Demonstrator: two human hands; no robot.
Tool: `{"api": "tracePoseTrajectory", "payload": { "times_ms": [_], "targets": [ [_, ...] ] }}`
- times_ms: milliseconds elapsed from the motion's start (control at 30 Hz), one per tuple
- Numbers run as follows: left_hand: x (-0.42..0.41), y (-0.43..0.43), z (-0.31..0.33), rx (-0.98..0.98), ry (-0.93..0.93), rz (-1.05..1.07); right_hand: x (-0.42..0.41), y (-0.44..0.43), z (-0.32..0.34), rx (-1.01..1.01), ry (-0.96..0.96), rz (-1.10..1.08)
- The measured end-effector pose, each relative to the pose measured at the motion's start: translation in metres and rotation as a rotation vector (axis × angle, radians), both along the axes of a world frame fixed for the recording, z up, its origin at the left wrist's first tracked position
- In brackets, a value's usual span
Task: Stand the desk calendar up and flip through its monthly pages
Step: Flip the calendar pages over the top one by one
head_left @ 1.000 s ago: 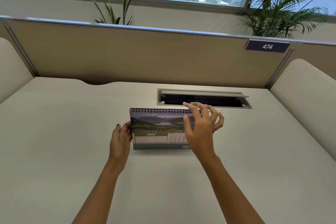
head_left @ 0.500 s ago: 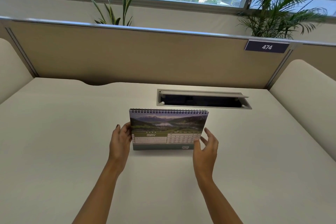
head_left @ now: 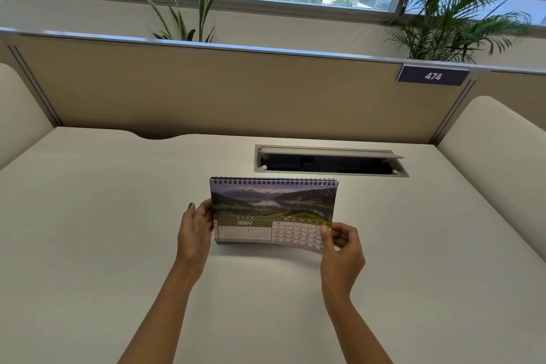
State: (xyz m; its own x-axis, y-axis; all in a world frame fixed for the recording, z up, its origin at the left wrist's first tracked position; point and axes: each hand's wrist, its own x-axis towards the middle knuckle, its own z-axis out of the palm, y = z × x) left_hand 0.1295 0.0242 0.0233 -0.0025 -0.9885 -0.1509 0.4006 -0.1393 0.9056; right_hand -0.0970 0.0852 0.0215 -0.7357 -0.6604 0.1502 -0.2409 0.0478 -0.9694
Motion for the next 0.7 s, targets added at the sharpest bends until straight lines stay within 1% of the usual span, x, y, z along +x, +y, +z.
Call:
{"api": "tracePoseTrajectory", "payload": {
  "times_ms": [300, 600, 667, 700],
  "targets": [
    [-0.001, 0.002, 0.001, 0.01, 0.029, -0.013, -0.011, 0.005, -0.002, -0.031, -0.014, 0.015],
    [0.0, 0.002, 0.002, 0.02, 0.018, -0.011, -0.009, 0.007, 0.0, -0.001, 0.072, 0.06],
    [0.0, 0.002, 0.002, 0.017, 0.0, -0.003, -0.009, 0.01, 0.001, 0.027, -0.007, 0.117],
    [0.0, 0.002, 0.002, 0.016, -0.004, -0.001, -0.011, 0.012, 0.002, 0.032, -0.104, 0.166]
  ]
}}
